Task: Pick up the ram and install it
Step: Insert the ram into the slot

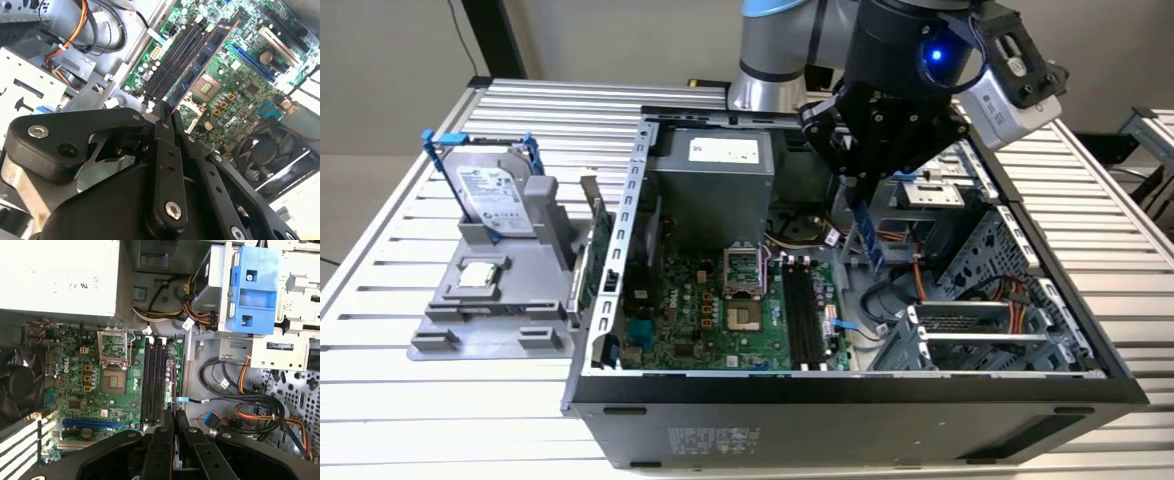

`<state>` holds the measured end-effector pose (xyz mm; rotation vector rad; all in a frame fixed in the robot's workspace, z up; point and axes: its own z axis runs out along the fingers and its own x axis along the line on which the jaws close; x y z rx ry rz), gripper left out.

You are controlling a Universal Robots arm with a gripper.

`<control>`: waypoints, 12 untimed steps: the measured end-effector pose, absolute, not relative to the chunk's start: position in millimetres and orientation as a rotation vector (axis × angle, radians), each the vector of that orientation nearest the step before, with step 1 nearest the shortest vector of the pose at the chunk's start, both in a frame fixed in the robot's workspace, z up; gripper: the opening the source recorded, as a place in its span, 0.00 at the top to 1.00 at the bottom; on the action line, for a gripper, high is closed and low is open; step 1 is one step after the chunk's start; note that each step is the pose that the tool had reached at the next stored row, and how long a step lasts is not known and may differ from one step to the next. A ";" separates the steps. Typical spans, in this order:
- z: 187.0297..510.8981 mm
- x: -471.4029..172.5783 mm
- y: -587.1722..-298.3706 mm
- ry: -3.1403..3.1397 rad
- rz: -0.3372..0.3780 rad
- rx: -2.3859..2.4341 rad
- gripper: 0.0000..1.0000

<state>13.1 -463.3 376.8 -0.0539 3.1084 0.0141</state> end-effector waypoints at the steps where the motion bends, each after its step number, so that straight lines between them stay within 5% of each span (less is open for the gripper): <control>1: 376.8 13.1 -463.3 3.108 0.014 -0.054 1.00; 12: 365.8 24.3 -463.2 3.110 0.014 -0.041 1.00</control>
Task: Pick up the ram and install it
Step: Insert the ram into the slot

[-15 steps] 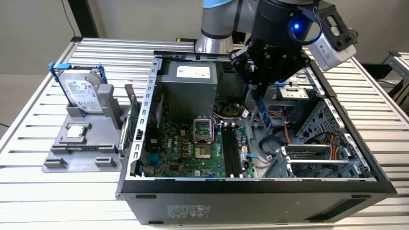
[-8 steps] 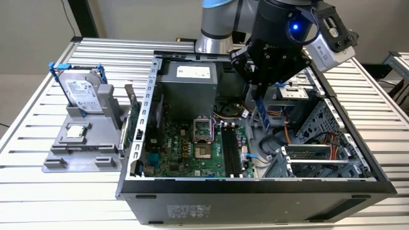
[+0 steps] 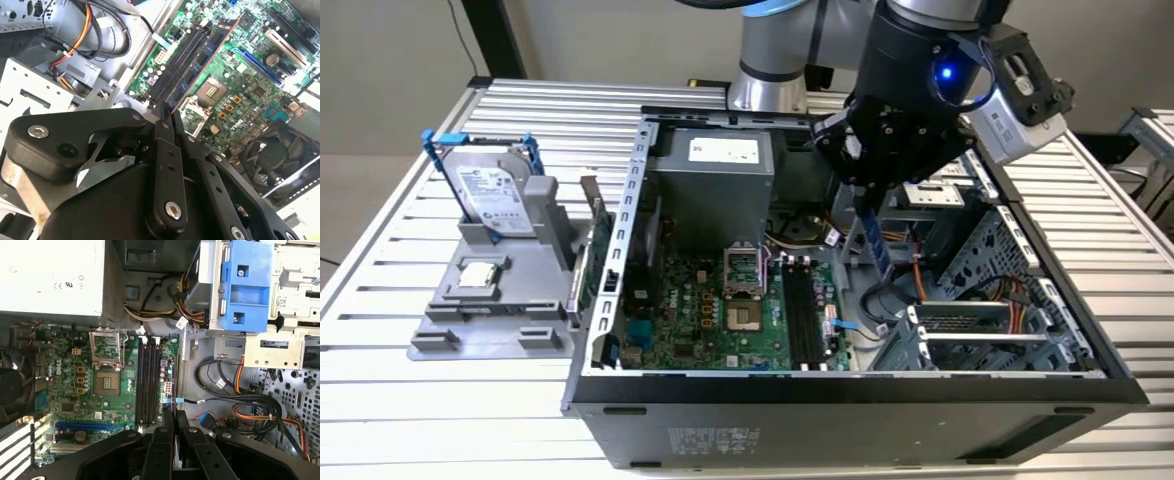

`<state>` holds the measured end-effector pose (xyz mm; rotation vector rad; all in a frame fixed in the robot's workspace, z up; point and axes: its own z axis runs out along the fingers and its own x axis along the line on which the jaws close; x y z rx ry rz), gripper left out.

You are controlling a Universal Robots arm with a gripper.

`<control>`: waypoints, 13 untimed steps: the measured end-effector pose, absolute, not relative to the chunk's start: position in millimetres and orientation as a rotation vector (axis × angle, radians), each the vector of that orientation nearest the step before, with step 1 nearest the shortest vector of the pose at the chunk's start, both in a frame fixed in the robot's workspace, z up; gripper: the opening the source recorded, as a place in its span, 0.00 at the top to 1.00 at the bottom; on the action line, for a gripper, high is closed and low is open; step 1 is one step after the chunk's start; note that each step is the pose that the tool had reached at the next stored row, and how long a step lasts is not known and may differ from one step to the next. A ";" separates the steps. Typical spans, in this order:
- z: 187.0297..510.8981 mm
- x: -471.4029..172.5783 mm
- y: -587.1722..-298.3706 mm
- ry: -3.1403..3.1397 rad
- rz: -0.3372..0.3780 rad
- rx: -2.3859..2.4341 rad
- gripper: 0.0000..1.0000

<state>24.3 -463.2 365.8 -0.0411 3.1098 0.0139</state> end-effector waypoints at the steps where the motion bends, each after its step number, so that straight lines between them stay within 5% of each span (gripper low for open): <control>1: 364.1 24.6 -463.3 3.110 0.014 -0.040 1.00; 13: 355.5 25.3 -463.2 3.110 0.014 -0.035 1.00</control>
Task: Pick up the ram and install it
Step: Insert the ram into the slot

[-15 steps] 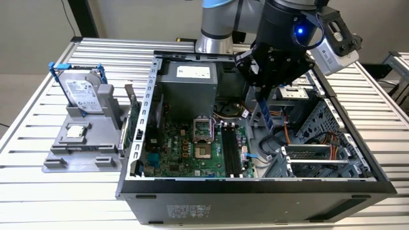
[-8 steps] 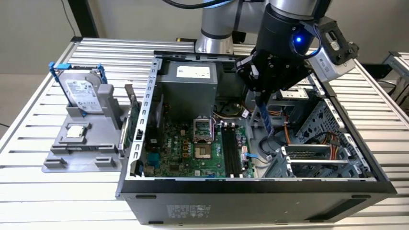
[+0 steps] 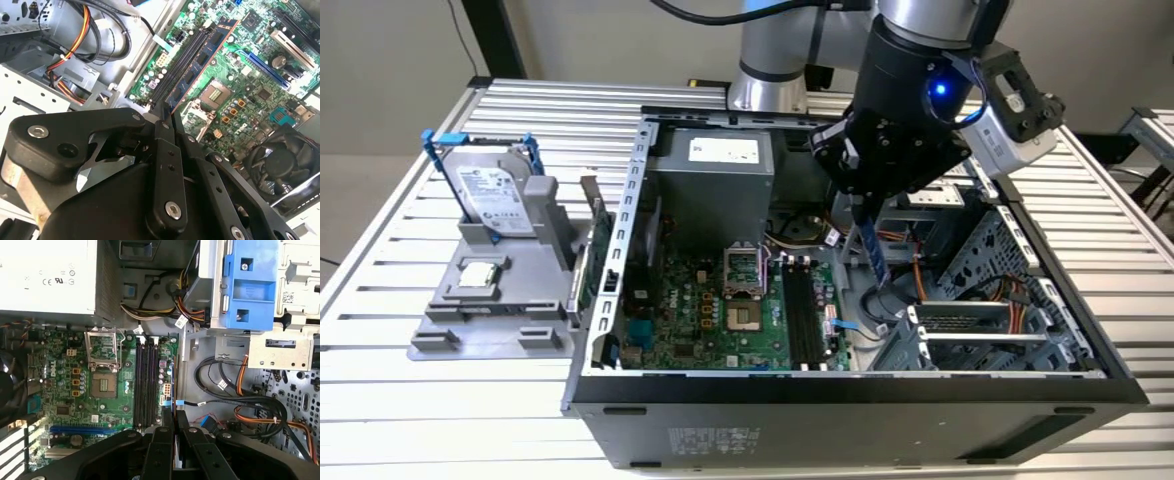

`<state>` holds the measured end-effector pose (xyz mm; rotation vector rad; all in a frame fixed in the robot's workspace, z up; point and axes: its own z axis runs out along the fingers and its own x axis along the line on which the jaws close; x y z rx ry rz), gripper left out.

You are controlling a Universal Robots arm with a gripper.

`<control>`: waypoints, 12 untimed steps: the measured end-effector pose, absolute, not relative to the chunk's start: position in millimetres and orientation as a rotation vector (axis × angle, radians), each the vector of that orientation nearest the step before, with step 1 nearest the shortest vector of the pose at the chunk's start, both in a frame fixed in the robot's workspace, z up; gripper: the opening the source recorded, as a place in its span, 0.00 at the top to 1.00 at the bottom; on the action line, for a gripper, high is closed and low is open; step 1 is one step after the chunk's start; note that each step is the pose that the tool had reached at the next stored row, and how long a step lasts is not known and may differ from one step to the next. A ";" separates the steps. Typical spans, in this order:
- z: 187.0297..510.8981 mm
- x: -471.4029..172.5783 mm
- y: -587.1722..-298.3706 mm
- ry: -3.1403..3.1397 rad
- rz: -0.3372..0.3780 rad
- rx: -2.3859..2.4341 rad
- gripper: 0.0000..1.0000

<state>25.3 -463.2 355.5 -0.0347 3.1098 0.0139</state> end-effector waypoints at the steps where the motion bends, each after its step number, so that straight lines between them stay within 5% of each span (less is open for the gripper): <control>1: 355.5 25.3 -463.2 3.110 0.014 -0.035 1.00; 12: 347.9 25.3 -462.7 3.110 0.007 -0.035 1.00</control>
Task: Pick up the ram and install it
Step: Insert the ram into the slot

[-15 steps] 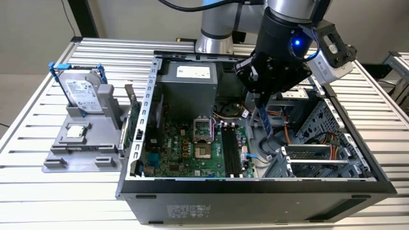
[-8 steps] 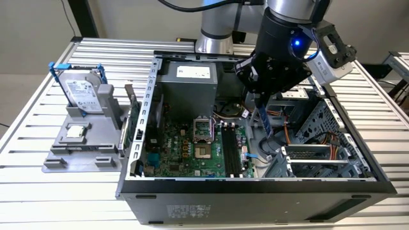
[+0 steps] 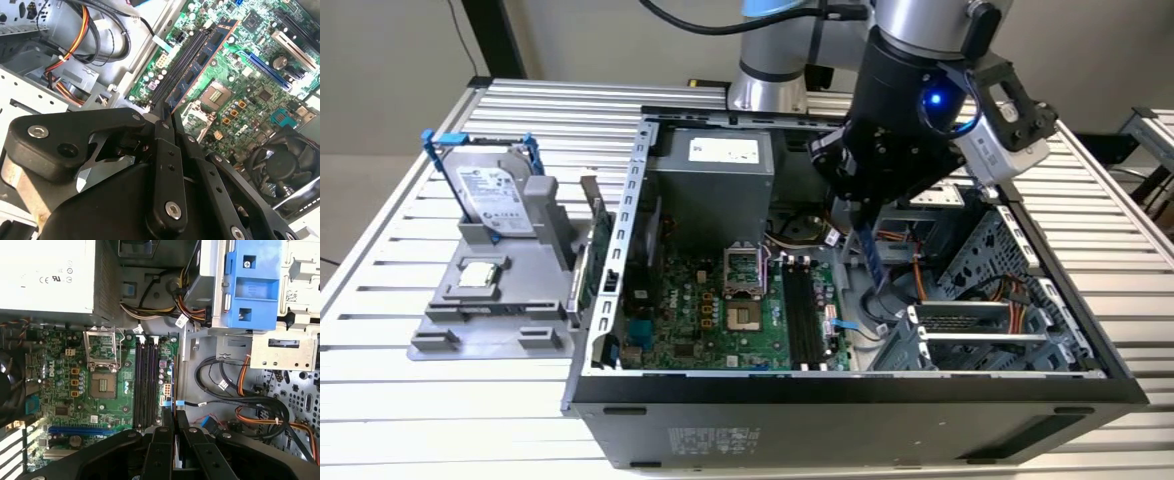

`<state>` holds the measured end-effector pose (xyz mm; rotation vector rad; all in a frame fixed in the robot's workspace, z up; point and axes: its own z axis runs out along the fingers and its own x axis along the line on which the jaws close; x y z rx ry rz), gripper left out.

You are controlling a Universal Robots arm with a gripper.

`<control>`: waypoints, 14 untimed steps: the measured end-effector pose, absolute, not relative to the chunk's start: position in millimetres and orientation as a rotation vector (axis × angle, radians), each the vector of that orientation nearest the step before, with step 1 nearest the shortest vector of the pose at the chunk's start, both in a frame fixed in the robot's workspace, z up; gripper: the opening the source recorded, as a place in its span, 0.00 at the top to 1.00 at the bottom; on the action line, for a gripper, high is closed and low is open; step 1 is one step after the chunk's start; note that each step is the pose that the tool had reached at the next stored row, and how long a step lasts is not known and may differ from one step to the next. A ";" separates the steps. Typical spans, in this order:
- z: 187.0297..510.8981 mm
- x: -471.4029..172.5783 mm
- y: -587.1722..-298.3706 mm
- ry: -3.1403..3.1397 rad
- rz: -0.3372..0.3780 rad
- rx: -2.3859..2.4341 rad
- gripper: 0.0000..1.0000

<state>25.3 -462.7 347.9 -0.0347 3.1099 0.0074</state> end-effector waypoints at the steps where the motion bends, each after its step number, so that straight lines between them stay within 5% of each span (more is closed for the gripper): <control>1: 346.0 25.3 -462.7 3.110 0.007 -0.035 1.00; 14: 322.7 25.1 -462.1 3.110 -0.002 -0.003 1.00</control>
